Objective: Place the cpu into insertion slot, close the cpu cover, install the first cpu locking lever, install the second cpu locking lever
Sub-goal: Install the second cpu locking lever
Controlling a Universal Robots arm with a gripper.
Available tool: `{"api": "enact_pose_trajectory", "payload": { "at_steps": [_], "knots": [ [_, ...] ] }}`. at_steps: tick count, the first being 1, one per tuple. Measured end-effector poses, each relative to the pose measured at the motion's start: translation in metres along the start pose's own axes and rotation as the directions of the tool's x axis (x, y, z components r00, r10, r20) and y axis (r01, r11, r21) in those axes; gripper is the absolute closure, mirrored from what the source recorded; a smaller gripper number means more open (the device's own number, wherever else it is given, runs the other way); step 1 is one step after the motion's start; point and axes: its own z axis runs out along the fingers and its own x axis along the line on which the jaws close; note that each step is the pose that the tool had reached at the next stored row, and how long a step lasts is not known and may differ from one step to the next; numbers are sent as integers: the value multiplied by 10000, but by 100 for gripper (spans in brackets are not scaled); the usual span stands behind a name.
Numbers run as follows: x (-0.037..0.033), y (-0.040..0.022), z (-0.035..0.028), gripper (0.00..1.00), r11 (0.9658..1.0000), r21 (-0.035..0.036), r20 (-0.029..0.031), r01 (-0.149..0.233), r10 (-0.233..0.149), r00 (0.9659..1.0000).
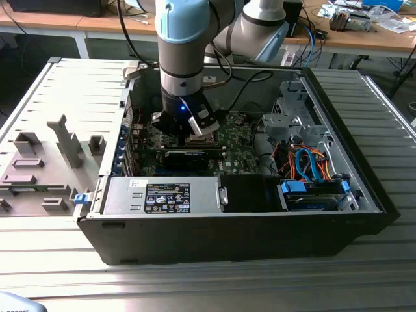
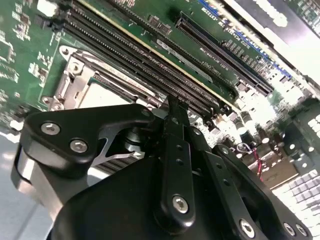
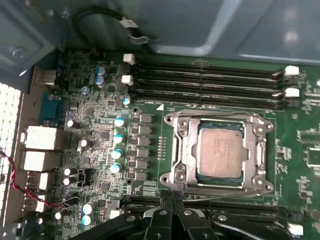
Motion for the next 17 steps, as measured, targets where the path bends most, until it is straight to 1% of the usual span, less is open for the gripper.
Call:
{"api": "enact_pose_trajectory", "payload": {
  "at_steps": [2,3,4,6,9,15,17],
  "knots": [
    [-1,3,11,89,9987,-18,-63,510,-510,9987],
    [-2,9,18,89,9985,-44,-64,552,-552,9985],
    [-3,13,25,89,9982,-75,-65,591,-591,9982],
    [-3,15,35,89,9981,-100,-60,610,-611,9981],
    [-2,9,79,89,9979,-142,-57,627,-628,9980],
    [-2,5,111,89,9975,-216,-50,670,-671,9977],
    [-2,5,115,89,9973,-253,-46,687,-688,9976]
  ]
}}
